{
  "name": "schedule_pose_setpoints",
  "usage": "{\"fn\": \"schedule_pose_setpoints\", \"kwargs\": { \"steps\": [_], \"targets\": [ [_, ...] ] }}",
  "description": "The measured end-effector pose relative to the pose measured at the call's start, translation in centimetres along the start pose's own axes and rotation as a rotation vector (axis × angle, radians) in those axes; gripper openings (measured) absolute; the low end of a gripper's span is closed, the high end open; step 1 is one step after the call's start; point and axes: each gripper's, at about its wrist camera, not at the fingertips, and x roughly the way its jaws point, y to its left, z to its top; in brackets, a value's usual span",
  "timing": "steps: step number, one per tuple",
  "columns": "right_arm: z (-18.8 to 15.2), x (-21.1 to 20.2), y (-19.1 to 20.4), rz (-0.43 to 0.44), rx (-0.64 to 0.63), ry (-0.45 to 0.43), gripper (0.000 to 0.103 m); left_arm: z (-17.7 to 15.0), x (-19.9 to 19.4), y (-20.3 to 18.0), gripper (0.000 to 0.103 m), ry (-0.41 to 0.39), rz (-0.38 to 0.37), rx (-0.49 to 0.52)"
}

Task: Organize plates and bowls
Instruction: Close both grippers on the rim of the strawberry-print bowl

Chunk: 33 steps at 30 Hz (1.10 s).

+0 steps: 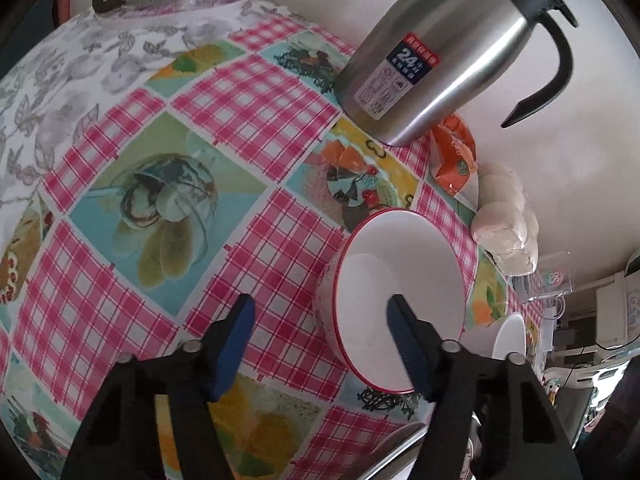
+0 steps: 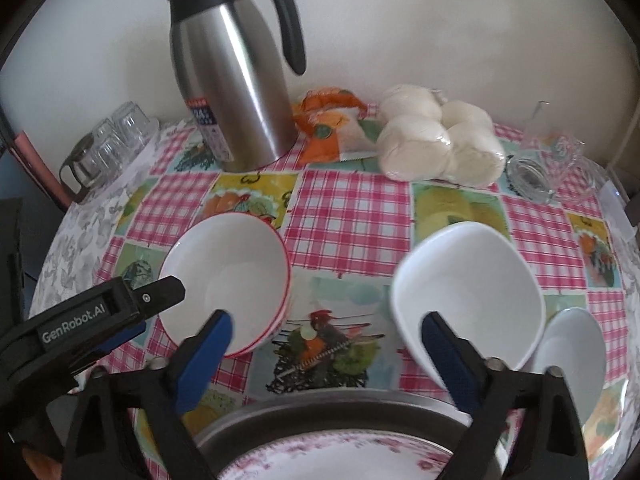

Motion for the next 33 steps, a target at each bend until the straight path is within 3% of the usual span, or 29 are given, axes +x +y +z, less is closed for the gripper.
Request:
{"fn": "schedule_pose_setpoints", "kwargs": {
  "steps": [4, 11, 16, 20, 33],
  "targets": [
    [0.4, 1.3, 0.9, -0.004, -0.022, 0.018, 0.078, 0.0, 1.1, 0.6, 0.066, 0.032, -0.008, -0.036],
    [0.9, 3.5, 1.9, 0.006, -0.032, 0.063, 0.052, 0.4, 2.6, 0.7, 0.038, 0.059, -0.033, -0.039],
    [0.7, 4.8, 2.2, 0.013, -0.033, 0.093, 0.04, 0.7, 3.2, 1.0, 0.03, 0.064, -0.051, -0.053],
    [0.5, 5.2, 3.0, 0.028, -0.059, 0.097, 0.034, 0.7, 3.4, 0.8, 0.021, 0.071, -0.08, -0.041],
    [0.1, 3.2, 3.5, 0.058, -0.041, 0.032, 0.031, 1.0, 1.3, -0.1, 0.02, 0.036, -0.057, 0.029]
  ]
}}
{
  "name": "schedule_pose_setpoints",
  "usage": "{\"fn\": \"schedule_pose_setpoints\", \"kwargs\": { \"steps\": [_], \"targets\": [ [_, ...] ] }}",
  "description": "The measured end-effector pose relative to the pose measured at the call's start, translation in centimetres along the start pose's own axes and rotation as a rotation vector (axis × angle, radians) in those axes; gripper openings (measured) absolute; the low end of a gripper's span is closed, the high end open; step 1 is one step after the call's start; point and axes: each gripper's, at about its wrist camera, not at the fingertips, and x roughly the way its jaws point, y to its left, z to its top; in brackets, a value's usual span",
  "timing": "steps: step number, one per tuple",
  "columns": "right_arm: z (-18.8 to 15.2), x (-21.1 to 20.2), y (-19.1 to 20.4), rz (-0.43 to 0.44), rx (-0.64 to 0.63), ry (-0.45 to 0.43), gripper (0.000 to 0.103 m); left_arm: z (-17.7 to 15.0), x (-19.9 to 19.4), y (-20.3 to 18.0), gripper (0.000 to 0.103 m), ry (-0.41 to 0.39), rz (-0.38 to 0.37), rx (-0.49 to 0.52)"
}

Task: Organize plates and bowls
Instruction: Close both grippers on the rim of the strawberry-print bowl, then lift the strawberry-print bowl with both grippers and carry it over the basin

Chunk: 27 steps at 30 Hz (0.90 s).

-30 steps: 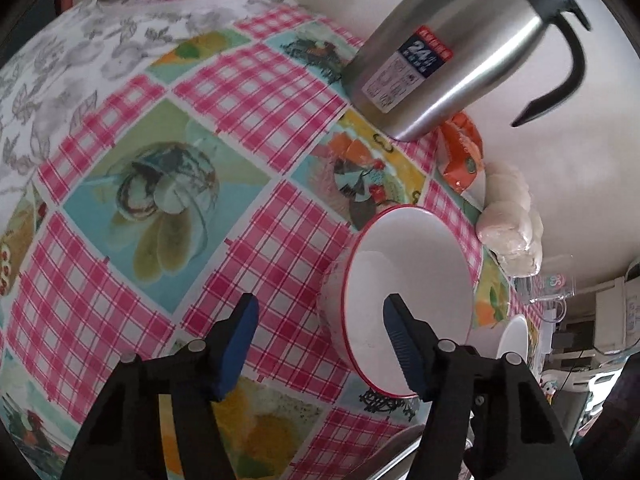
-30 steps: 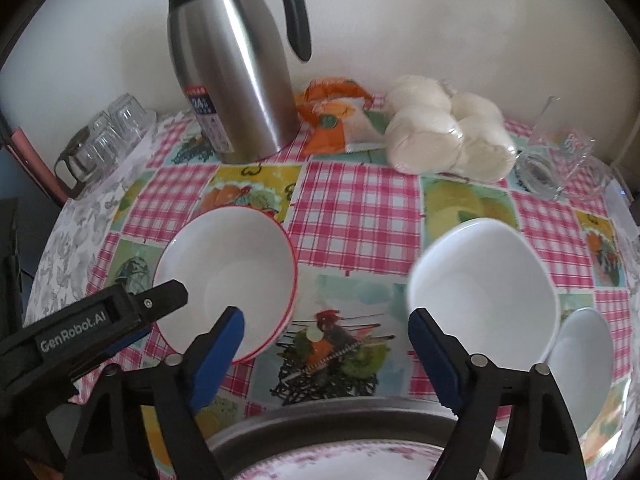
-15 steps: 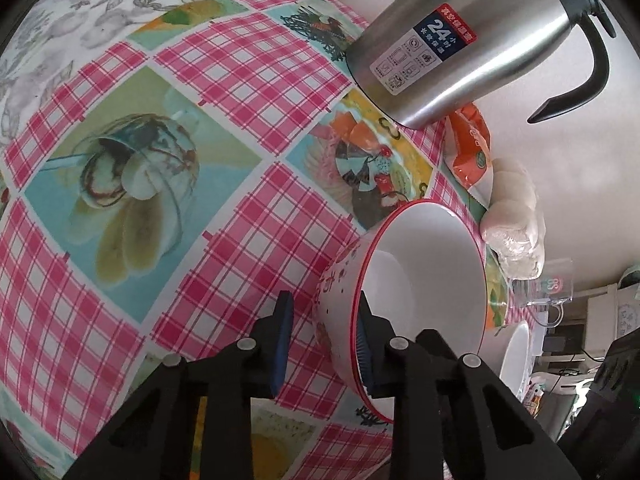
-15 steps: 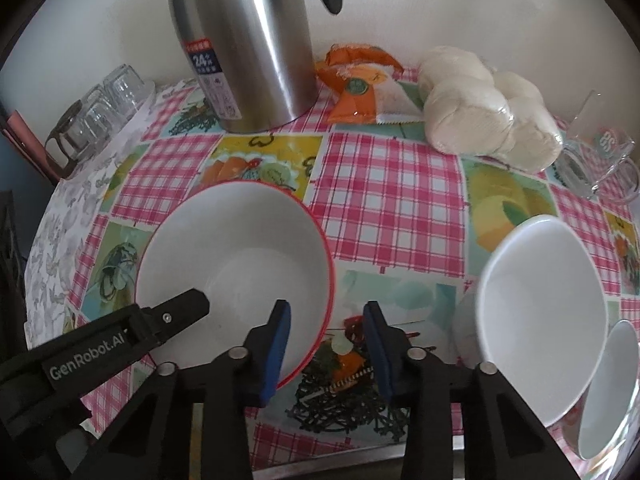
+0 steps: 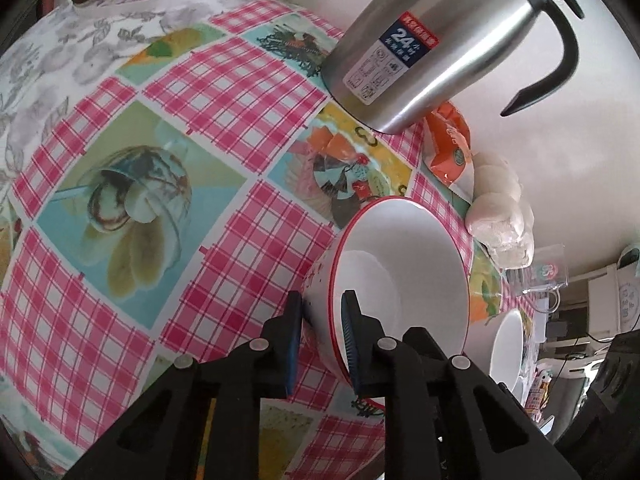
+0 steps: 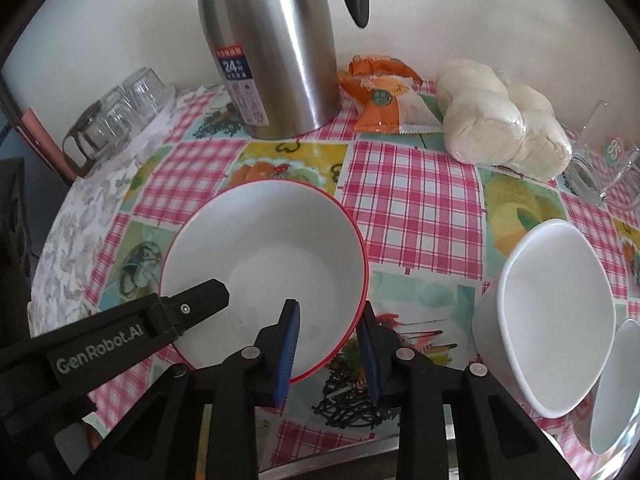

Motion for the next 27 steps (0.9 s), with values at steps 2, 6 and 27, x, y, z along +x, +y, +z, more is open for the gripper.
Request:
{"fn": "schedule_pose_setpoints", "kwargs": {
  "steps": [2, 6, 27],
  "targets": [
    [0.0, -0.9, 0.0, 0.006, 0.008, -0.023, 0.031, -0.1, -0.6, -0.2, 0.02, -0.006, -0.008, 0.009],
    [-0.2, -3.1, 0.0, 0.023, 0.007, -0.076, 0.031, -0.4, -2.3, -1.2, 0.02, -0.036, -0.015, 0.039],
    [-5.0, -14.6, -4.6, 0.095, 0.106, -0.33, 0.031, -5.9, -9.6, -9.3, 0.021, -0.161, -0.03, 0.275]
  ]
}}
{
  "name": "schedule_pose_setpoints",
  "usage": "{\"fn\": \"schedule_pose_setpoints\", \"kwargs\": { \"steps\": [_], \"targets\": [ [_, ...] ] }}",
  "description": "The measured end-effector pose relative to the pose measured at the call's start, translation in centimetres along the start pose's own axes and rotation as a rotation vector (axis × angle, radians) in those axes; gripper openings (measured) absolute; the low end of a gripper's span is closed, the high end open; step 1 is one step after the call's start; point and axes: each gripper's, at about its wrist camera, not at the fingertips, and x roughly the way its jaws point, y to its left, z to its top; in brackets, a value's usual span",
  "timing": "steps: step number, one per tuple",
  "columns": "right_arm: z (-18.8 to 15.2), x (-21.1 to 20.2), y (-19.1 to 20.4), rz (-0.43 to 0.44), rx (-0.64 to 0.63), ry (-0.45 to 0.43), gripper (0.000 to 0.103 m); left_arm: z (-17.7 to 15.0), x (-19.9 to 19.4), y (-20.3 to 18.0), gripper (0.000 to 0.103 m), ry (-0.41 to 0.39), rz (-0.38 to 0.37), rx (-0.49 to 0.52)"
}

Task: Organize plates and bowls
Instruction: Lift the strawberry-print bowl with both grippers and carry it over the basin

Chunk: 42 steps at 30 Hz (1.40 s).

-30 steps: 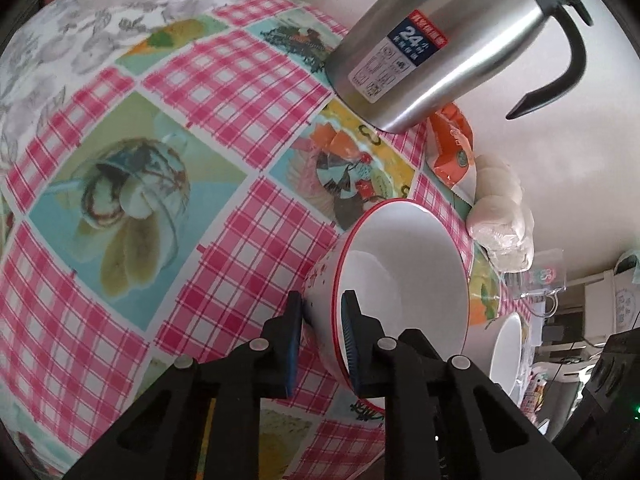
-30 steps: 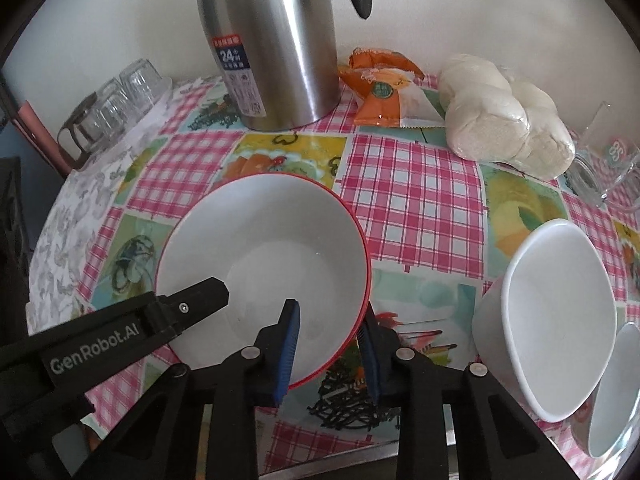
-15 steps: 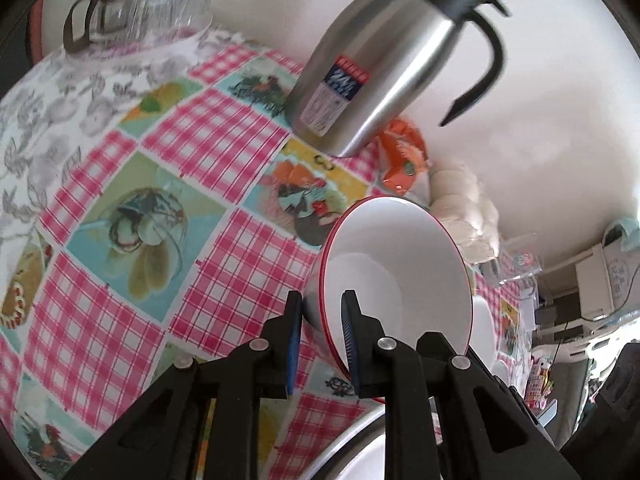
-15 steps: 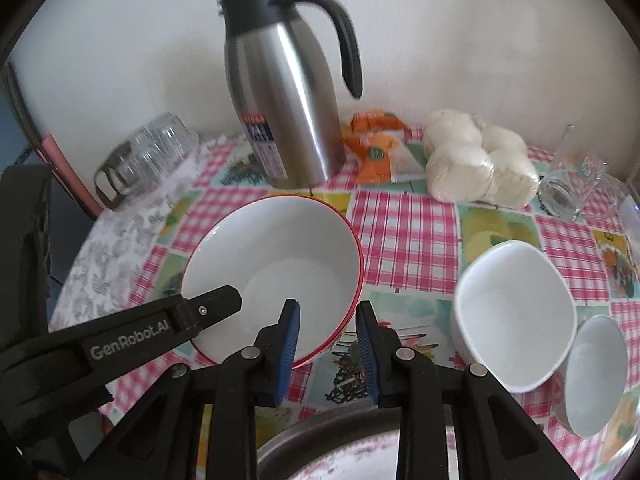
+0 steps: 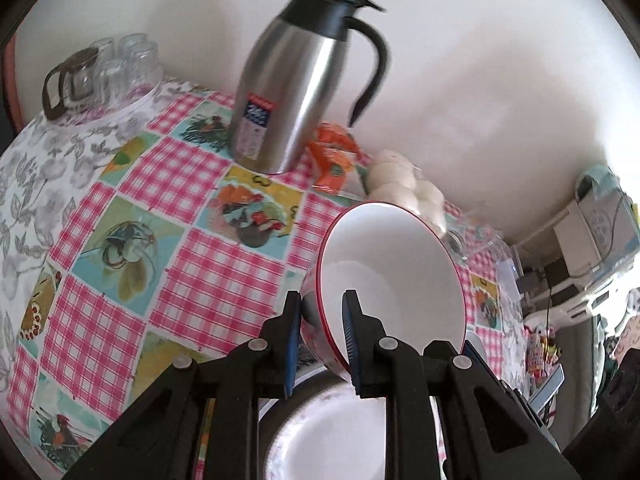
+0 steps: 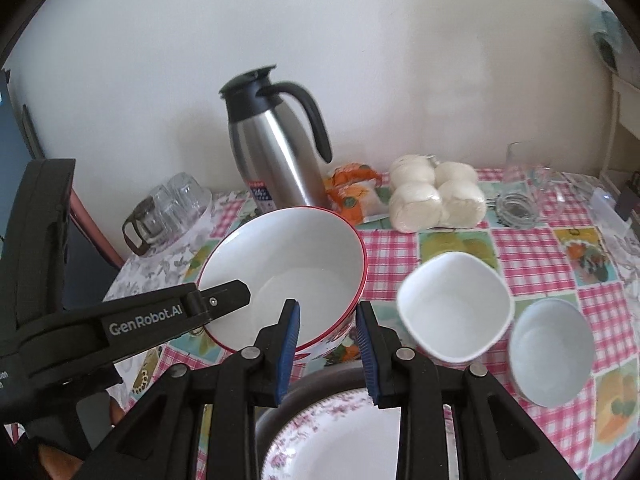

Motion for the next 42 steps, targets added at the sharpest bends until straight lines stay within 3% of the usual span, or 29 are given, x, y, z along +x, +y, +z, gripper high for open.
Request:
{"fn": "schedule_pose_setpoints", "kwargs": {
  "steps": [14, 16, 18, 20, 22, 24, 27, 29, 31, 32, 37, 42],
  "targets": [
    [-2.2, -4.6, -5.5, -0.041, 0.057, -0.01, 0.031, -4.1, -0.8, -6.0, 0.021, 0.012, -0.012, 0.123],
    [-2.7, -5.1, -5.8, -0.028, 0.06, -0.011, 0.028, -4.6, -1.1, -6.6, 0.017, 0.016, -0.076, 0.128],
    [-3.0, -5.5, -5.3, 0.088, 0.05, -0.013, 0.02, -5.3, -1.3, -7.6, 0.012, 0.053, -0.237, 0.127],
    [-3.8, -5.8, -4.0, -0.006, -0.009, -0.018, 0.02, -6.2, -1.9, -8.2, 0.012, 0.025, -0.147, 0.156],
    [-4.6, -5.1, -3.4, -0.009, -0.061, 0.002, 0.02, -6.7, -1.9, -7.3, 0.012, 0.019, -0.124, 0.141],
    [-5.0, -4.6, -4.5, -0.017, -0.026, 0.013, 0.02, -6.7, -0.9, -5.6, 0.012, 0.015, -0.07, 0.107],
    [-4.7, -4.4, -7.7, -0.03, 0.093, 0.014, 0.021, -6.9, 2.0, -2.6, 0.012, 0.083, 0.056, 0.039],
    [-4.7, -4.6, -9.5, -0.054, 0.159, 0.007, 0.022, -6.9, 3.2, -1.1, 0.012, 0.151, 0.022, -0.043],
    [-4.7, -4.4, -10.6, -0.057, 0.191, 0.025, 0.022, -6.9, 3.4, -1.3, 0.013, 0.169, 0.005, -0.032],
    [-4.8, -4.3, -11.1, -0.056, 0.208, 0.032, 0.022, -6.9, 3.4, -1.6, 0.016, 0.169, 0.031, -0.015],
    [-5.5, -3.5, -13.0, -0.062, 0.293, 0.081, 0.024, -6.8, 2.9, -0.7, 0.03, 0.176, 0.001, -0.06],
    [-6.1, -2.1, -12.3, -0.061, 0.273, 0.139, 0.025, -6.5, 2.2, -1.2, 0.041, 0.165, -0.049, -0.05]
  ]
}}
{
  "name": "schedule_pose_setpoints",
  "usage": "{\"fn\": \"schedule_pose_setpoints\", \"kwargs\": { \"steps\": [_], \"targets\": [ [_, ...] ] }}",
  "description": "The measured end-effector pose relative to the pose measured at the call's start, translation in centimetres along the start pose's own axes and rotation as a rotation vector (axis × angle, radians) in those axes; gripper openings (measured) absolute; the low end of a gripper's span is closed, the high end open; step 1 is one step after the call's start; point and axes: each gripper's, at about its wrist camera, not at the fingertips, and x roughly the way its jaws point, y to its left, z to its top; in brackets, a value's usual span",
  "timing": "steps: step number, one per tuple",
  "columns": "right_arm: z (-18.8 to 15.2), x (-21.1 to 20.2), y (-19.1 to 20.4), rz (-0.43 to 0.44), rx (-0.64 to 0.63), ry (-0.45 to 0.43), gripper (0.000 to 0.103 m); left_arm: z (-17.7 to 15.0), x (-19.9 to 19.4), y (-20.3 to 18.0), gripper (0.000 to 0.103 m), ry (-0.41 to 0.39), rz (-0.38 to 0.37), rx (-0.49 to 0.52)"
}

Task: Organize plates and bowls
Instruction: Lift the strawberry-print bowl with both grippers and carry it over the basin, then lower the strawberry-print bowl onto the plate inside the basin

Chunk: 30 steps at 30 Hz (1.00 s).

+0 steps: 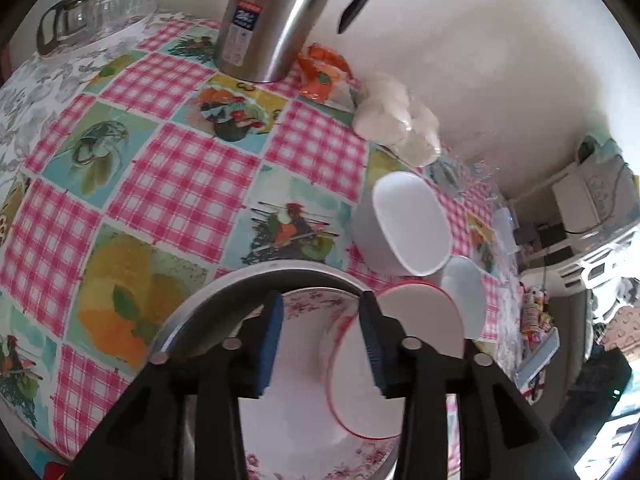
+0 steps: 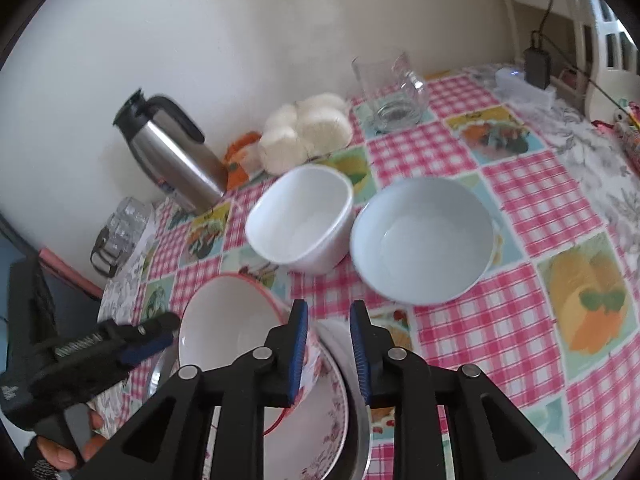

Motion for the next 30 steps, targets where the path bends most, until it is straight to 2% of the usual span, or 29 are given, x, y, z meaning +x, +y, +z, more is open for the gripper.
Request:
{"fn": "schedule_pose_setpoints", "kwargs": {
  "steps": [7, 12, 17, 23, 24, 30],
  "targets": [
    [0.3, -0.9, -0.3, 0.017, 0.018, -0.038, 0.025, -0.6, 2.0, -1.3, 0.041, 0.058, 0.041, 0.061],
    [-0.2, 0.1, 0.8, 0.044, -0.017, 0.011, 0.028, -1.2, 3.7, -1.9, 0.041, 0.098, 0.081, 0.1],
    [-0.9, 1.7, 1.5, 0.034, -0.042, 0.065, 0.028, -1.5, 4.6, -1.3, 0.025, 0.12, 0.111, 0.085],
    [-1.7, 3.4, 1.2, 0.044, -0.024, 0.122, 0.028, -1.7, 5.3, -1.2, 0.016, 0.144, 0.073, 0.073],
    [-1.7, 3.5, 1.2, 0.043, -0.023, 0.123, 0.028, -1.8, 5.4, -1.3, 0.016, 0.146, 0.054, 0.075],
    [-1.6, 3.4, 1.5, 0.038, -0.04, 0.131, 0.03, -1.8, 5.0, -1.3, 0.016, 0.142, 0.048, 0.083]
  ]
}}
